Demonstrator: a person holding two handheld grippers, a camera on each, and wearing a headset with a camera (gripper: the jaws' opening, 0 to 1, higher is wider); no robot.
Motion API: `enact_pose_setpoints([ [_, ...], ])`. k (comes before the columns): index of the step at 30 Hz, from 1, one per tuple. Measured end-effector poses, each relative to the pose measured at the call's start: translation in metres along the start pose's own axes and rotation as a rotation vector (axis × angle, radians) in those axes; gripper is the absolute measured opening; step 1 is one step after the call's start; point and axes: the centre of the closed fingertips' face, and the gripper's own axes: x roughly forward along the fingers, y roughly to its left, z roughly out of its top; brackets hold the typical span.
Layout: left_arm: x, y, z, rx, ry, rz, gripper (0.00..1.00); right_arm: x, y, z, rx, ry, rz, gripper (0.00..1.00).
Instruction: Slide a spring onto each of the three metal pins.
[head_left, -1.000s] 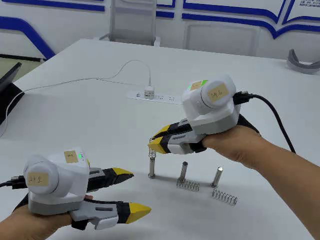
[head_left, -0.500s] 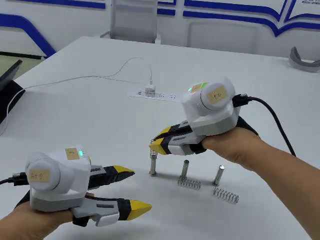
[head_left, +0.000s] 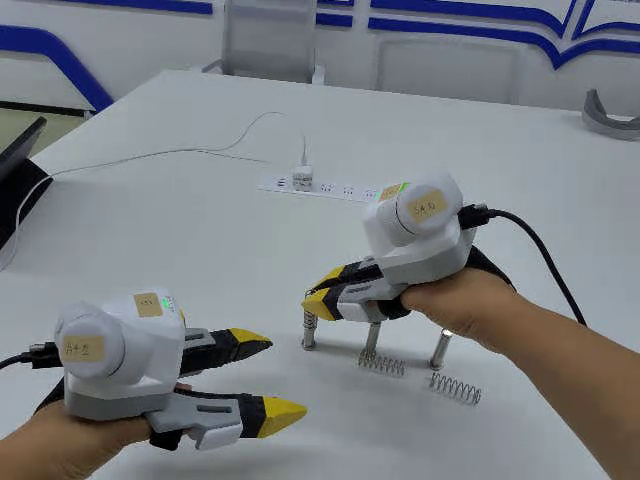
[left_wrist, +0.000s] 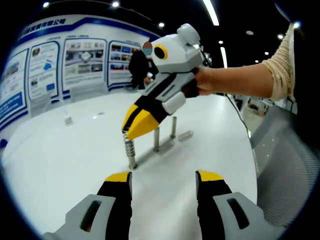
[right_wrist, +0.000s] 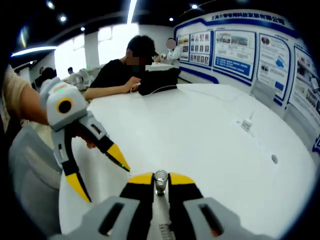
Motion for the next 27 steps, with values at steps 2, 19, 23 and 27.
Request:
enact_pose_setpoints([
  [2,0.000,0.000,0.000,-0.001,0.000,0.001,0.52,0.001,0.000,-0.003,0.002,0.005,-0.001,0.12],
  [19,0.001,0.000,0.000,-0.001,0.005,0.003,0.52,0.012,0.000,-0.017,0.015,0.035,-0.008,0.12],
  [23,0.001,0.000,0.000,-0.001,0.007,0.004,0.52,0.014,0.001,-0.020,0.017,0.044,-0.008,0.12],
  [27,0.000,0.000,0.000,0.000,0.006,0.004,0.52,0.015,0.002,-0.023,0.018,0.049,-0.006,0.12],
])
